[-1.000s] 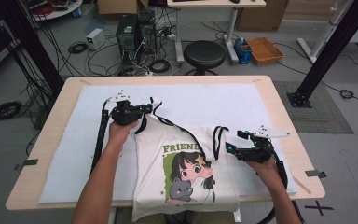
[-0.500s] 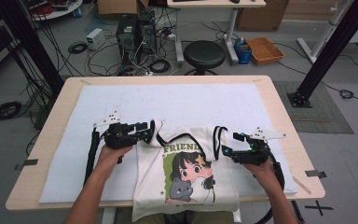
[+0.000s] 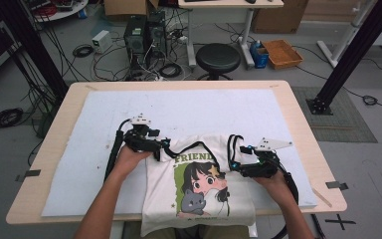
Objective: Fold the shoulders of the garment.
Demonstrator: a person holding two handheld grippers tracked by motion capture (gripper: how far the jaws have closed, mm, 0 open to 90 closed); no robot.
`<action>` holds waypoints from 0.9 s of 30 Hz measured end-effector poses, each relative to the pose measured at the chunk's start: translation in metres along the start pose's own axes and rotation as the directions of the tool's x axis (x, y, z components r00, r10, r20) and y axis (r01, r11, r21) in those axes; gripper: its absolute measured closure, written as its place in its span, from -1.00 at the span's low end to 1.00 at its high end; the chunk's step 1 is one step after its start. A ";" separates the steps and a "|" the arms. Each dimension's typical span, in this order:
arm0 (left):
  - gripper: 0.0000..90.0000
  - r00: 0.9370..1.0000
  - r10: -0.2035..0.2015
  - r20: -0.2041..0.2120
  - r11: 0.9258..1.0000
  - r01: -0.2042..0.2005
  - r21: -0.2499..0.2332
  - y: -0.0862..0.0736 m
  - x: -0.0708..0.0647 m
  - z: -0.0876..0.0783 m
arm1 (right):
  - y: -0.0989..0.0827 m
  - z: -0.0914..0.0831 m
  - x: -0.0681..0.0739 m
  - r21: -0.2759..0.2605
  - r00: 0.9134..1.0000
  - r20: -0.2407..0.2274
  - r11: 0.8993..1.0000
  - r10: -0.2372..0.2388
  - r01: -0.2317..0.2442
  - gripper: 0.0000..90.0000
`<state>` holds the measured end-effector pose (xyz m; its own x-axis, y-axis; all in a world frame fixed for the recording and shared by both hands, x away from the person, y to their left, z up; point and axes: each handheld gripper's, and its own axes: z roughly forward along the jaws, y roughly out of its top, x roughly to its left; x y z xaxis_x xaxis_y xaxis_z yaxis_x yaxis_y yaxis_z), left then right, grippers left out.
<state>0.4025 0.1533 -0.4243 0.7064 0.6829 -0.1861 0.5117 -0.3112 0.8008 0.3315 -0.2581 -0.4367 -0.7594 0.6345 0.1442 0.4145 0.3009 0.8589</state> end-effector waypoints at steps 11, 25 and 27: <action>0.92 0.989 0.112 0.097 0.993 -0.107 -0.049 -0.003 -0.012 -0.011 | -0.002 -0.007 -0.005 -0.024 1.000 0.002 0.999 0.022 -0.022 -0.45; 0.03 0.957 0.079 0.280 0.974 -0.015 -0.226 -0.041 -0.032 -0.065 | 0.001 -0.005 0.008 0.025 0.996 -0.074 0.998 -0.058 0.060 -0.07; 0.03 0.972 0.073 0.222 0.984 -0.034 -0.175 -0.044 -0.033 -0.062 | 0.002 0.010 0.023 0.088 0.981 -0.125 0.983 -0.148 0.160 0.13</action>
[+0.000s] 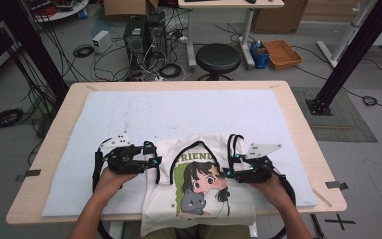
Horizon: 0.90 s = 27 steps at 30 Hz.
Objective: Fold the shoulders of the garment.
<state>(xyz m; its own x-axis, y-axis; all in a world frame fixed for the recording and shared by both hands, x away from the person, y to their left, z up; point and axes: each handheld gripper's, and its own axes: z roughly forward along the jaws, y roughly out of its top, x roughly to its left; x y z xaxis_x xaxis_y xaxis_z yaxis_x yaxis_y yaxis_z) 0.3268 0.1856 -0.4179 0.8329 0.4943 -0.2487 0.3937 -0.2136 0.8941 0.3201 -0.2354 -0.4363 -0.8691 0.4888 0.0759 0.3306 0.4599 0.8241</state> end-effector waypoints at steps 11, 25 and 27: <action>0.00 0.994 -0.042 -0.102 0.999 0.039 -0.033 -0.002 0.013 0.010 | 0.000 -0.025 -0.003 0.048 0.993 0.092 0.996 -0.079 0.075 0.99; -0.02 1.000 -0.024 -0.016 0.986 0.026 0.164 -0.007 0.002 0.031 | -0.013 -0.024 -0.011 0.048 0.999 0.028 0.998 0.040 -0.041 0.48; 0.02 0.999 0.014 -0.041 0.973 -0.004 0.233 -0.009 -0.003 0.038 | -0.012 -0.010 -0.006 0.130 0.998 0.062 0.991 -0.002 -0.007 0.49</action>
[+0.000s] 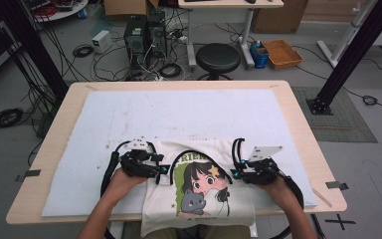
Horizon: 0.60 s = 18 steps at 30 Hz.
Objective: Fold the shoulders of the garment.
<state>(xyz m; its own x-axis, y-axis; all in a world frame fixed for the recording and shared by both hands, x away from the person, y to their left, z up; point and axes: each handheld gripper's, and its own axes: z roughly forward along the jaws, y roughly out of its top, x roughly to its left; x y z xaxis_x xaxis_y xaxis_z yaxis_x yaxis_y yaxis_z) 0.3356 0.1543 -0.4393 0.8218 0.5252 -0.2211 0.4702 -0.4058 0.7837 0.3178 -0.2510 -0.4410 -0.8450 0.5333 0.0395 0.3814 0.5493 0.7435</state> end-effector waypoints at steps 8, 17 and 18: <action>0.94 0.992 0.123 -0.007 0.990 -0.122 0.065 -0.006 -0.007 0.005 | 0.000 0.006 0.000 0.038 0.999 0.021 0.999 -0.029 0.028 0.92; 0.67 0.997 0.009 0.075 0.974 0.008 -0.228 -0.016 0.012 -0.041 | -0.006 -0.019 -0.015 -0.144 0.993 0.017 0.984 0.113 -0.109 0.08; 0.46 0.998 -0.016 0.067 0.965 0.033 -0.262 -0.018 0.014 -0.045 | -0.007 -0.021 -0.016 -0.163 0.991 0.039 0.979 0.128 -0.120 -0.02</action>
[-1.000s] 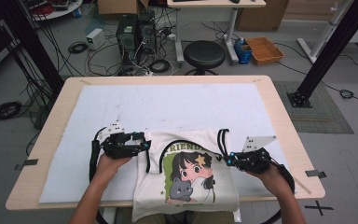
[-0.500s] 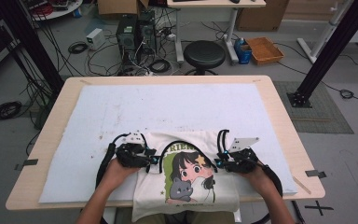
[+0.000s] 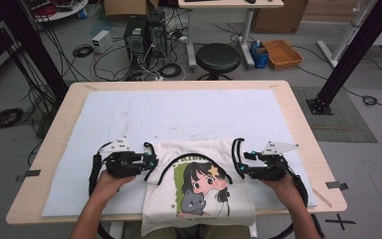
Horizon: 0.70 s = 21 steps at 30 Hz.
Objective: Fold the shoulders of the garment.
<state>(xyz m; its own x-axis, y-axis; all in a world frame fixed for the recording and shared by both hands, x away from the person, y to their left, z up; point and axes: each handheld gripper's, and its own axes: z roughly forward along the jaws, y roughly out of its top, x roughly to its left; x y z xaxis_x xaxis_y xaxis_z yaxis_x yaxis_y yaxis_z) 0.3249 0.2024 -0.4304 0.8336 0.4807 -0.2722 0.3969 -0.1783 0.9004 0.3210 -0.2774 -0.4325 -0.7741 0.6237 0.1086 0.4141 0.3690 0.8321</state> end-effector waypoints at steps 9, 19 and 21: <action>-0.46 0.990 -0.065 -0.121 0.986 0.046 -0.157 -0.011 0.008 -0.013 | 0.000 -0.013 -0.015 -0.118 0.988 0.143 0.992 0.061 -0.044 -0.55; -0.46 0.989 -0.022 -0.149 0.980 -0.009 -0.200 -0.003 0.011 -0.018 | 0.003 -0.026 -0.026 -0.152 0.989 0.137 0.988 0.058 -0.037 -0.56; -0.46 0.988 -0.010 -0.156 0.981 -0.020 -0.193 -0.001 0.010 -0.018 | 0.002 -0.028 -0.027 -0.157 0.988 0.144 0.987 0.060 -0.037 -0.56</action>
<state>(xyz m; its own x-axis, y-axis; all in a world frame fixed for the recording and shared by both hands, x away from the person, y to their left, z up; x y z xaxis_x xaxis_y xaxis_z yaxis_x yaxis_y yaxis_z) 0.3255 0.2232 -0.4281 0.7594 0.6103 -0.2255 0.2986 -0.0190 0.9542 0.3295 -0.3128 -0.4191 -0.6707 0.7375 0.0787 0.3620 0.2330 0.9026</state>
